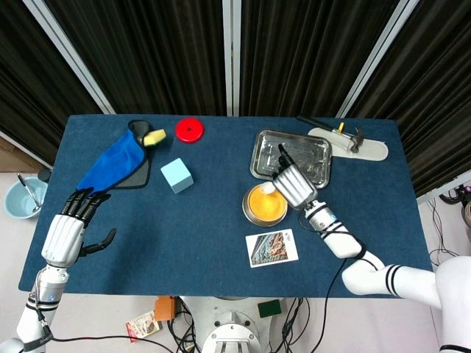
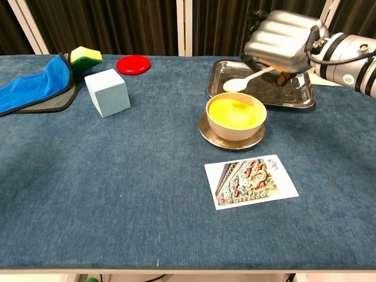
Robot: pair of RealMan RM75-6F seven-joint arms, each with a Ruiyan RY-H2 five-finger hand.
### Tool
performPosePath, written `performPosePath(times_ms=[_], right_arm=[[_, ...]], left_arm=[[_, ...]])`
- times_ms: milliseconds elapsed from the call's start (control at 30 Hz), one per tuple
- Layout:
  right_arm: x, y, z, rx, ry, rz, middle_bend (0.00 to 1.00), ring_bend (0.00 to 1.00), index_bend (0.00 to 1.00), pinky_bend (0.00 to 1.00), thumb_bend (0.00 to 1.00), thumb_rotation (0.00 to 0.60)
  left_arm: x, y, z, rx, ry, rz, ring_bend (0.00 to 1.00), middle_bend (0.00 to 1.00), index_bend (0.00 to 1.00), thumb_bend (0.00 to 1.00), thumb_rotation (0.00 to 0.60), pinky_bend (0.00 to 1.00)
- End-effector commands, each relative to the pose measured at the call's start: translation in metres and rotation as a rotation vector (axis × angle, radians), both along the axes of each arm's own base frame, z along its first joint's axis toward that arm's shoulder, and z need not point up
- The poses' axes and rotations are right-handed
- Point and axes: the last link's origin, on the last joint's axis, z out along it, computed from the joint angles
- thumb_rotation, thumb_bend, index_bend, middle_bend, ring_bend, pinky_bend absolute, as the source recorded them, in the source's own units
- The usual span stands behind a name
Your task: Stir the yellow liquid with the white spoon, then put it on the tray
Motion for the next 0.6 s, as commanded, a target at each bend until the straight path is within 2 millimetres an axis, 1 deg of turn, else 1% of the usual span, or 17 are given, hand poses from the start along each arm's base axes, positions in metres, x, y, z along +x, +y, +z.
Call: performPosePath(times_ms=[33,167,267,333,400,533,600], right_arm=[[-0.004,-0.013,0.01,-0.038,-0.118,-0.086,0.56,0.23,0.74,0.0,0.5,0.6],[-0.007,-0.029,0.019,-0.07,-0.154,-0.132,0.56,0.23,0.74,0.0,0.5,0.6],[-0.009,-0.043,0.016,-0.073,-0.149,-0.173,0.56,0.23,0.73,0.0,0.5,0.6],[-0.01,-0.05,0.009,-0.069,-0.132,-0.195,0.55,0.23,0.73,0.0,0.5,0.6],[-0.011,-0.055,-0.003,-0.05,-0.117,-0.223,0.55,0.22,0.72,0.0,0.5,0.6],[-0.018,-0.064,-0.027,-0.035,-0.068,-0.274,0.54,0.21,0.7,0.0,0.5,0.6],[-0.021,-0.069,-0.039,-0.036,-0.047,-0.303,0.53,0.21,0.69,0.0,0.49,0.6]], left_arm=[[0.0,0.0,0.001,0.001,0.001,0.002,0.1,0.17,0.19,0.3,0.425,0.13],[0.001,0.001,0.001,-0.001,0.002,0.002,0.1,0.17,0.19,0.3,0.42,0.13],[0.002,0.002,0.0,-0.003,0.002,0.0,0.1,0.17,0.19,0.3,0.416,0.13],[0.003,0.002,0.0,-0.003,0.002,-0.001,0.1,0.17,0.19,0.3,0.428,0.13],[0.003,0.002,0.0,-0.004,0.005,0.001,0.1,0.17,0.19,0.3,0.433,0.13],[0.0,0.001,0.001,-0.005,0.009,0.017,0.1,0.17,0.19,0.3,0.416,0.13],[-0.002,0.0,0.002,-0.005,0.009,0.026,0.1,0.17,0.19,0.3,0.421,0.13]])
